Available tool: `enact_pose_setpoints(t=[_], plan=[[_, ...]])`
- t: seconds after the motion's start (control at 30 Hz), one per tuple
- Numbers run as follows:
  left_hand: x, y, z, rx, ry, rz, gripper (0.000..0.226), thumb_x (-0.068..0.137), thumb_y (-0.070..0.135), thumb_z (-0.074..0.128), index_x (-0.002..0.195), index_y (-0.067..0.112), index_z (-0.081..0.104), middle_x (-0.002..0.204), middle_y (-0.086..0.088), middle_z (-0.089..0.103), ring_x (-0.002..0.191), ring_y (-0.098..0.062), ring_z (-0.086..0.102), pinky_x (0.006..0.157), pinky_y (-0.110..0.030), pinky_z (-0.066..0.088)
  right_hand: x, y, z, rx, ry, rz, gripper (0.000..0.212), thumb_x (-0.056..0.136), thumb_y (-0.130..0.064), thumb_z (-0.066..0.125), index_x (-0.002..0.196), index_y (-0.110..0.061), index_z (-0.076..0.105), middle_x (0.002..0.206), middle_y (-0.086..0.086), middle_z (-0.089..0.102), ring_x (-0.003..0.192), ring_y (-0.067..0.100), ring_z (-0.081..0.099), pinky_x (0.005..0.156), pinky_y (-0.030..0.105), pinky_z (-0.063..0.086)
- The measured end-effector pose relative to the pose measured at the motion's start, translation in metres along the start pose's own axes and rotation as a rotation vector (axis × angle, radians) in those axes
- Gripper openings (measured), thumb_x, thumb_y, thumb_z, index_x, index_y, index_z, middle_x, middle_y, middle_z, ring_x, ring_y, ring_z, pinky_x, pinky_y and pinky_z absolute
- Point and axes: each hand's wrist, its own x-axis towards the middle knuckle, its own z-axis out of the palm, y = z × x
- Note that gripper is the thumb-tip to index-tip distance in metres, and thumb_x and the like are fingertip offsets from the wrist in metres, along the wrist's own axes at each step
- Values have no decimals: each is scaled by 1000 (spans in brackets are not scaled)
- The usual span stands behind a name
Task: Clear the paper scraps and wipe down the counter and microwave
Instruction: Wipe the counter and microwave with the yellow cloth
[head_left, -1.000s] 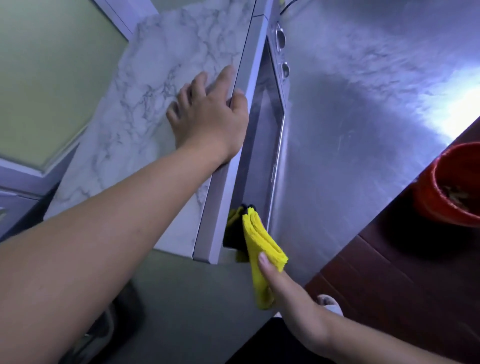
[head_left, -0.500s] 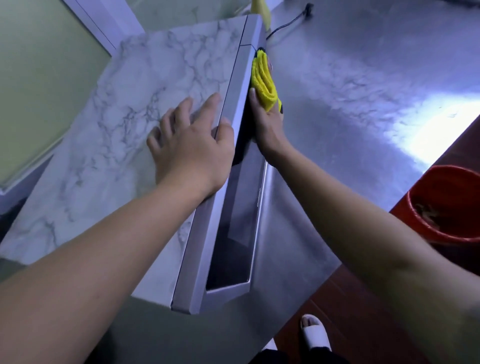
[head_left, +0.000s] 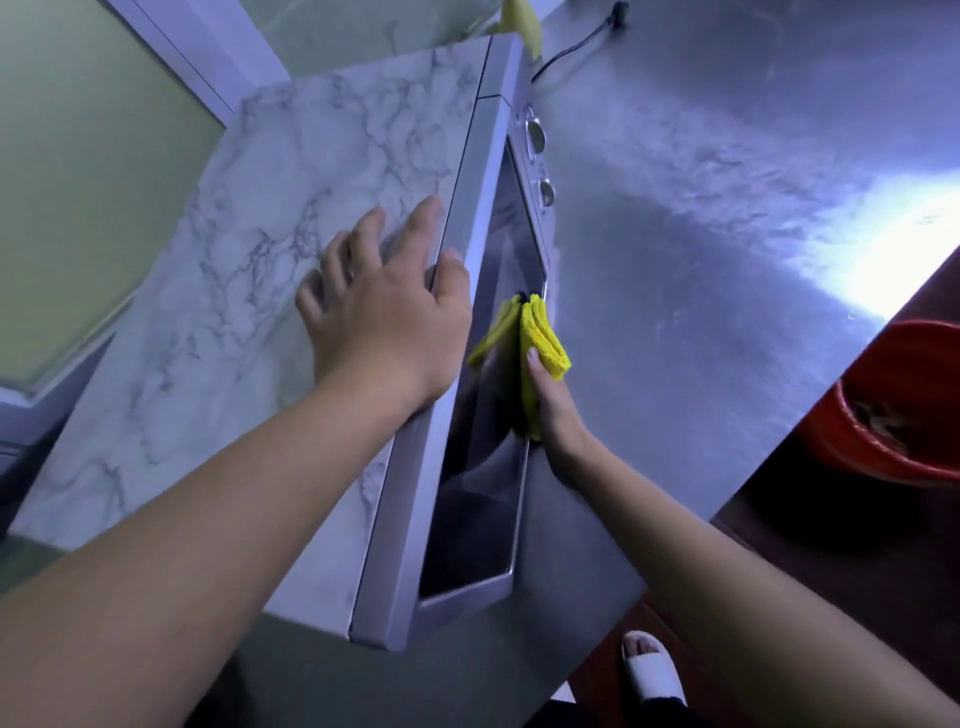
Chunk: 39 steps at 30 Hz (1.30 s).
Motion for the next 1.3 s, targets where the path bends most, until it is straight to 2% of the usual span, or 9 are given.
enact_pose_setpoints(t=[0.1,0.3,0.4,0.53,0.77,0.97,1.1,1.2,1.3], plan=[[1,0,1,5,-3,-3,49,96,51,30,146,52,29,160,3,25,146,-22,18,117,-47,9,-67,17,10,-78,-69,9,84,90,-66,48,159,-26,23,166,-4,20,153,13,18,126,47,12],[3,-1,1,12,-13,-12,51,95,52,27,146,52,30,159,3,27,146,-24,20,117,-47,11,-208,38,31,-65,-171,126,66,101,-53,42,157,-35,12,164,-24,-4,151,-2,-4,127,42,-1],[3,-1,0,5,-17,-11,52,94,53,26,145,51,32,158,3,29,145,-23,22,117,-46,11,-232,7,20,164,-247,406,83,81,-74,58,152,-34,37,162,-3,32,149,15,29,124,47,19],[-1,1,-4,-14,-24,-22,52,94,53,27,146,49,34,159,3,29,145,-23,23,117,-44,11,-237,-44,-19,534,-230,651,62,84,-61,57,130,-20,68,135,14,63,124,29,61,106,50,46],[-7,1,-8,-31,-18,5,51,96,49,29,145,42,38,159,-2,30,144,-27,25,117,-46,15,-248,-93,-69,787,-149,422,63,100,-54,37,135,-8,62,135,18,62,128,34,57,116,53,30],[-7,3,-8,-24,-2,0,50,96,47,30,145,41,38,157,-3,33,141,-28,28,115,-47,16,-222,-102,-76,569,2,317,64,88,-59,53,131,-13,66,135,15,63,125,34,60,103,54,48],[-3,4,-7,-25,4,-11,48,95,47,31,142,43,40,154,0,35,140,-27,29,114,-46,17,-157,-103,-37,277,137,186,65,83,-59,63,133,-18,61,115,3,66,94,13,67,83,28,51],[0,2,-5,-26,4,-20,47,93,49,32,140,46,41,154,2,35,140,-25,28,114,-45,16,-106,-98,2,105,80,39,49,107,-31,40,153,-16,34,144,-14,44,116,-15,50,100,9,38],[2,0,-2,-21,15,-26,46,93,49,33,137,47,42,152,3,36,139,-25,29,113,-45,17,-81,-86,46,-2,57,15,54,107,-34,40,158,-23,25,156,-16,30,144,2,30,123,35,21]])
